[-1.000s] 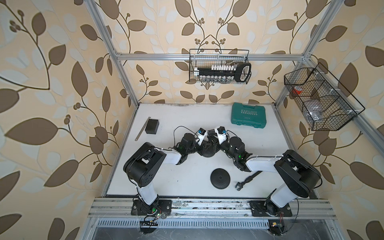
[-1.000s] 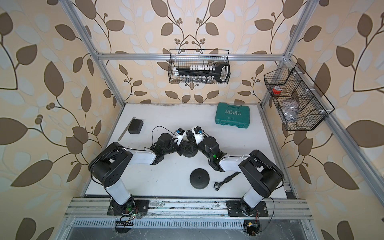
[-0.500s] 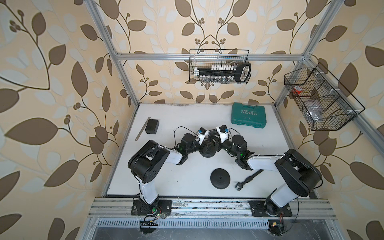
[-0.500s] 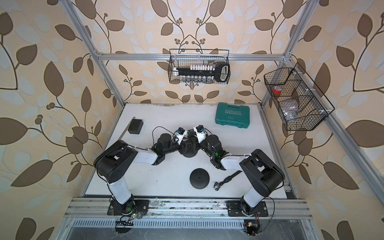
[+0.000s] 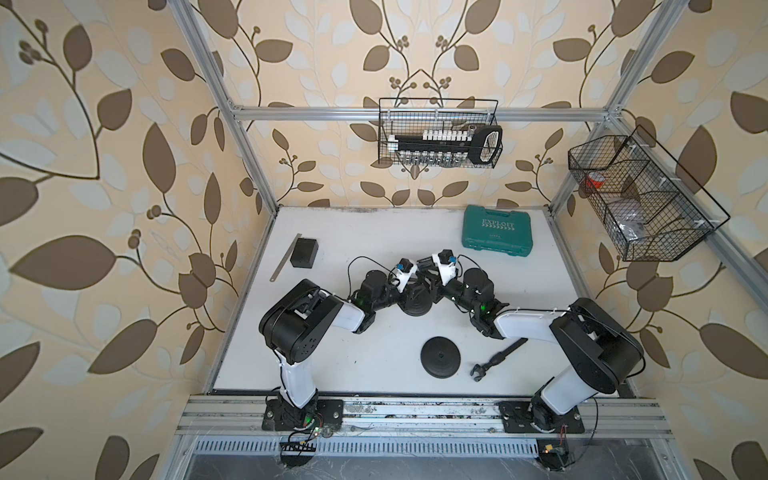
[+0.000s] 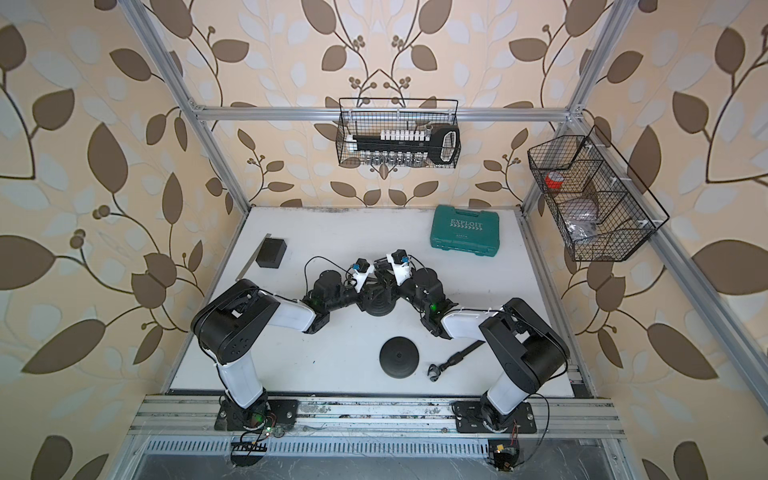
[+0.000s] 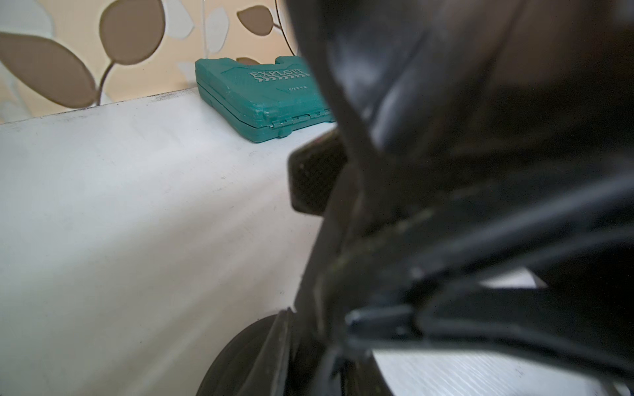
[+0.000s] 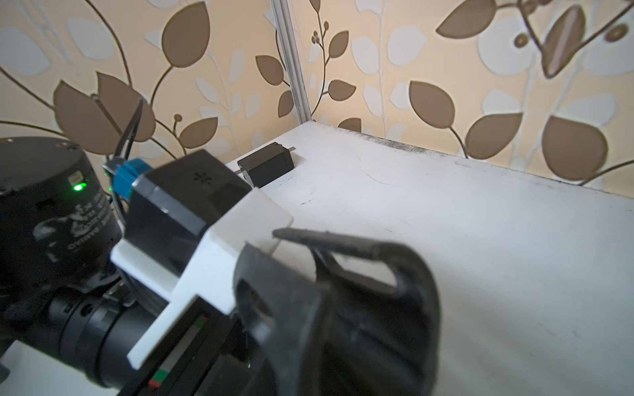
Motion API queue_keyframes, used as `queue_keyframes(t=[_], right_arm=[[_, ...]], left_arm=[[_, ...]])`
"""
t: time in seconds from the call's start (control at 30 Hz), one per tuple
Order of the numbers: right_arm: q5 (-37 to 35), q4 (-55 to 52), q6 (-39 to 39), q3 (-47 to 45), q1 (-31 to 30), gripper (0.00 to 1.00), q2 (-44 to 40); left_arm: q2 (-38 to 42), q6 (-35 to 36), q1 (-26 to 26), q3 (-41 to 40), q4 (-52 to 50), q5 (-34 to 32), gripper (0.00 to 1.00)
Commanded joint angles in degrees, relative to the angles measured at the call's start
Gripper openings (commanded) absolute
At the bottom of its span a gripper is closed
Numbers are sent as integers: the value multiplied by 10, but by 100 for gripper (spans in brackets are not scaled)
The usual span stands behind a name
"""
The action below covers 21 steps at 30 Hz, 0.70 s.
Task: Assemble a microphone stand
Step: Screw the microphone stand pole into the microphone stand base.
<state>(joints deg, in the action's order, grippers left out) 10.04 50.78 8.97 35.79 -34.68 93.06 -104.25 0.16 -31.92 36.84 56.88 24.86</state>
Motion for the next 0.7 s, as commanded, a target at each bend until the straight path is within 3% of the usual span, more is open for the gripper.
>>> queue_keyframes(t=[0.0,0.2,0.33,0.43,0.67], right_arm=[[37,-87,10,-9,-4,0,16],[42,-89,0,-13,-9,0,15],[41,-115,-23,-7,-18,0,13],[35,-132,-42,-2,-28,0,13],[45,-134,-40,2,-30,0,15]], left_arm=[[-4,-31,3,-12,26,-21,20],[-8,-43,4,-14,34,-18,35],[-5,-47,3,-24,38,-20,39],[-3,-51,3,-36,44,-25,38],[-25,-57,4,-36,72,-25,24]])
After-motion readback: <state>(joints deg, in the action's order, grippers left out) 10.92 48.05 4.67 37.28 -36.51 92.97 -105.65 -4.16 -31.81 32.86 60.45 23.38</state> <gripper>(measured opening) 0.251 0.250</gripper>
